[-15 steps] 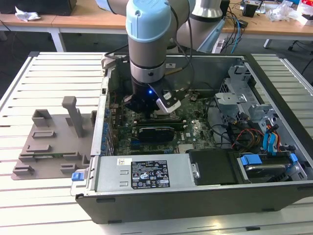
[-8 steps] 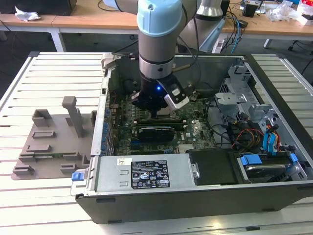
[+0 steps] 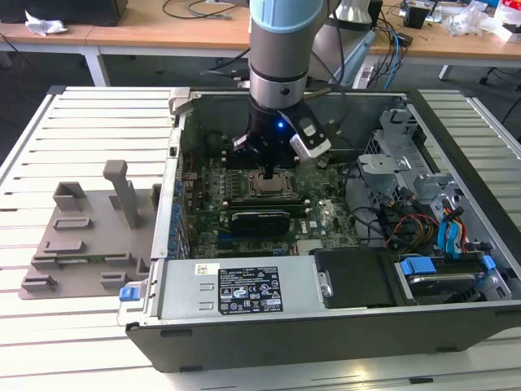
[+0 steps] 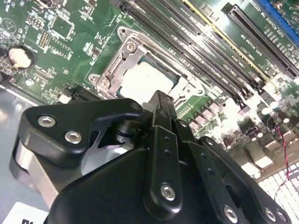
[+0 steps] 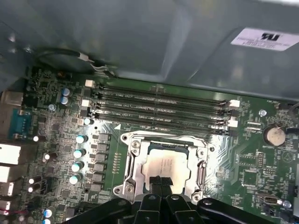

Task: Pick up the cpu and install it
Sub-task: 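Install the second cpu locking lever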

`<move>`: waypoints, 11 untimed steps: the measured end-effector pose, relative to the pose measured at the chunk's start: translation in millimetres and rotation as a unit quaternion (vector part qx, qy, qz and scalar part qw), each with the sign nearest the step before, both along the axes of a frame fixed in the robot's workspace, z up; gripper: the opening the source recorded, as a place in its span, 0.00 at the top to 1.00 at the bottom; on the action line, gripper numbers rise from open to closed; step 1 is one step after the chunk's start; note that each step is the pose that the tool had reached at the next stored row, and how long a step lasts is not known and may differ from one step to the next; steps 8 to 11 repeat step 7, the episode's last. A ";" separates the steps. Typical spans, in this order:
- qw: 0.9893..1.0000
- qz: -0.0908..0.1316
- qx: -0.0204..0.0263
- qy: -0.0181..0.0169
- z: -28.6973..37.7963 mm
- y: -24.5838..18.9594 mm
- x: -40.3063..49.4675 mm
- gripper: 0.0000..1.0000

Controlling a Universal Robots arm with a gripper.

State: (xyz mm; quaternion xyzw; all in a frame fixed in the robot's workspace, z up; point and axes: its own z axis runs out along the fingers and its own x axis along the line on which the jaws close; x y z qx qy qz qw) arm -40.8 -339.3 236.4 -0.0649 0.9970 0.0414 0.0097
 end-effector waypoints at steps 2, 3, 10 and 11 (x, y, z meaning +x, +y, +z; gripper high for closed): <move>1.000 0.000 0.000 0.000 0.5 0.1 0.0 0.89; 1.000 0.000 0.000 0.000 0.6 0.0 -0.1 0.89; 1.000 0.000 0.000 0.000 0.8 0.0 -0.1 0.89; 1.000 0.000 0.000 0.000 0.8 0.0 -0.1 0.89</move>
